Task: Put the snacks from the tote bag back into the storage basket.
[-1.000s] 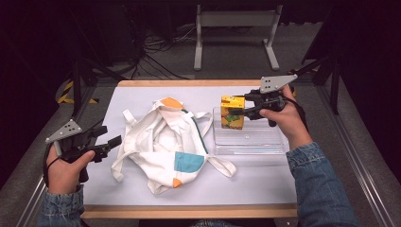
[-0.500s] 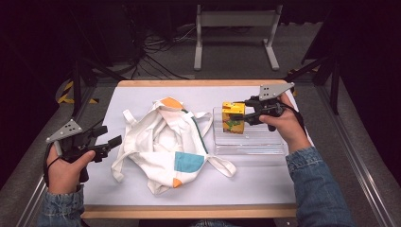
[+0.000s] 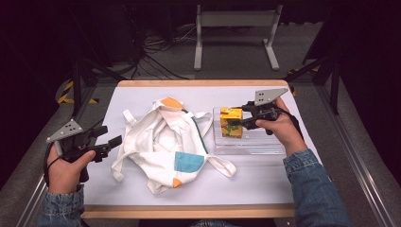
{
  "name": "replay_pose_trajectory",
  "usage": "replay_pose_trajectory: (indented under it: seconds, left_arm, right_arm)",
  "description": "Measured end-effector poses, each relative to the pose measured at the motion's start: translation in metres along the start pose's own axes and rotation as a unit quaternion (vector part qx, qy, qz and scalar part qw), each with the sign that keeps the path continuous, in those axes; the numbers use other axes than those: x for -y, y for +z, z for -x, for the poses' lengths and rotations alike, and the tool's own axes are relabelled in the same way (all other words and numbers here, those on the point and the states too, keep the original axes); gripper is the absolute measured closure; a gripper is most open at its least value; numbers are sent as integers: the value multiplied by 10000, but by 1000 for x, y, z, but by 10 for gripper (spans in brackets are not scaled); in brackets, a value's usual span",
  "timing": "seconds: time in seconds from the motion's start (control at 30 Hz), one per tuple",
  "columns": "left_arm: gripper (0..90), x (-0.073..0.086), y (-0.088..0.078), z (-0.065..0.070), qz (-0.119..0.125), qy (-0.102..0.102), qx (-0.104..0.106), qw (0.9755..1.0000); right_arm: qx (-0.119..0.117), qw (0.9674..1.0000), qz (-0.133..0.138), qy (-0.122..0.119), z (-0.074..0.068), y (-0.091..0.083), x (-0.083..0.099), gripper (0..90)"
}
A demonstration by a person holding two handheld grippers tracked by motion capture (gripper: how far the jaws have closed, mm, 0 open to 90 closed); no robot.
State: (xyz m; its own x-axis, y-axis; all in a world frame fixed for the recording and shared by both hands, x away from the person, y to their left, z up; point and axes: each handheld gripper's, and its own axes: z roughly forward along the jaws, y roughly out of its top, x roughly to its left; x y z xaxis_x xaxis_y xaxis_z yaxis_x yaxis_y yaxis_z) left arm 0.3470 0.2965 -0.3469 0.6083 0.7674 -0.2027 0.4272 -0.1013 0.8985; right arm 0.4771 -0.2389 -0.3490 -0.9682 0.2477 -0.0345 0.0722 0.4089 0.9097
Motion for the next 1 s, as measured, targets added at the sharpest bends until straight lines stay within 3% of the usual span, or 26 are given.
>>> replay_pose_trajectory:
  seconds: [1.0]
  left_arm:
    - [239,0,0,0,-12,30,-8,10000]
  right_arm:
    - [-427,9984,-284,-247,-12,16,17,521]
